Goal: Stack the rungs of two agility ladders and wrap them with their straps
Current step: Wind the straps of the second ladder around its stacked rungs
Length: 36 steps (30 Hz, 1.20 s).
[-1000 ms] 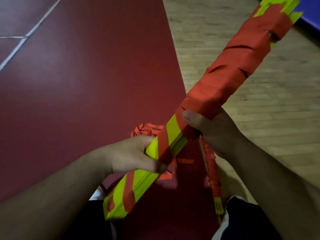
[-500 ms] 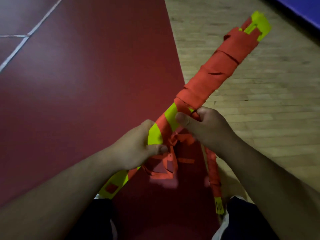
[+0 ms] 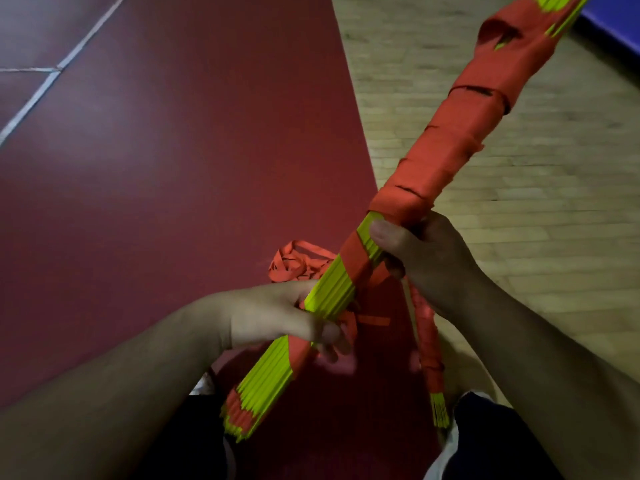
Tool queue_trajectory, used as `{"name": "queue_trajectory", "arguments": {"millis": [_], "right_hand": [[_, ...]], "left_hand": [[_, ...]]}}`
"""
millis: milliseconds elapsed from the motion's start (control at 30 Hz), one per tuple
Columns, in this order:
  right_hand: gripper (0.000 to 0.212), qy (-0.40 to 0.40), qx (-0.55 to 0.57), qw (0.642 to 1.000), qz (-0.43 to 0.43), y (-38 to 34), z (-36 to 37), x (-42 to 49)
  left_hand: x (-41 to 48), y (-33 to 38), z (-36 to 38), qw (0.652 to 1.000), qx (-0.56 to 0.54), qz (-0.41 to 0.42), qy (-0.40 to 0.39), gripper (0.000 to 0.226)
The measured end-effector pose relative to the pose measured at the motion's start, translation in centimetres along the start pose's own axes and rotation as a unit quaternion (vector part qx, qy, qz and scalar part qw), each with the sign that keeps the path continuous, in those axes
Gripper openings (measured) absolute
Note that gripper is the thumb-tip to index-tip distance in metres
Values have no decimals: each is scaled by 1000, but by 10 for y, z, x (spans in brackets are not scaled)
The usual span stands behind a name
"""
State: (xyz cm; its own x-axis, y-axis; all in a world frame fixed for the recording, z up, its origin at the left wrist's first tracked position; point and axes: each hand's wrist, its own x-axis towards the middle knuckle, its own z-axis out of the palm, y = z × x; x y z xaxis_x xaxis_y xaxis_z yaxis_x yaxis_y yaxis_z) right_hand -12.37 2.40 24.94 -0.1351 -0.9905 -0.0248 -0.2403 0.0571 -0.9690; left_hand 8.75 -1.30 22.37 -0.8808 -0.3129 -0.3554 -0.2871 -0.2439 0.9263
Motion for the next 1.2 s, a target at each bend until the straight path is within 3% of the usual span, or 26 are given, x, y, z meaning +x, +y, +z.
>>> {"name": "queue_trajectory", "arguments": {"millis": [100,233,367,467,533,700,767,867,1000,1133,1200], "right_hand": [[34,-34,-11,999,5,-1,-4,2],[55,-50,-78,995,26,0,-17,9],[63,-53,-131,988,62,3,-26,8],[54,-27,-130,988,75,5,-23,8],[55,-2,-96,992,87,7,-16,9],[68,49,-37,991,123,8,-3,4],[62,74,-10,989,131,10,-1,3],[45,113,26,984,134,13,3,4],[40,129,68,982,123,12,0,7],[35,90,95,986,100,10,1,6],[33,55,116,988,84,9,3,5]], "left_hand": [[-2,-3,2,1000,-14,20,1,19],[1,-7,-3,994,-7,44,95,29],[0,-5,-13,973,110,56,195,31],[3,-7,-13,895,290,9,339,37],[6,-8,-11,851,346,-19,395,44],[9,-11,-3,797,420,-2,433,51],[10,-12,-1,787,436,5,436,50],[12,-10,1,807,424,2,412,47],[8,-5,-8,879,346,-9,328,45],[3,1,-16,958,178,11,224,44],[0,1,-19,975,143,0,171,43]]}}
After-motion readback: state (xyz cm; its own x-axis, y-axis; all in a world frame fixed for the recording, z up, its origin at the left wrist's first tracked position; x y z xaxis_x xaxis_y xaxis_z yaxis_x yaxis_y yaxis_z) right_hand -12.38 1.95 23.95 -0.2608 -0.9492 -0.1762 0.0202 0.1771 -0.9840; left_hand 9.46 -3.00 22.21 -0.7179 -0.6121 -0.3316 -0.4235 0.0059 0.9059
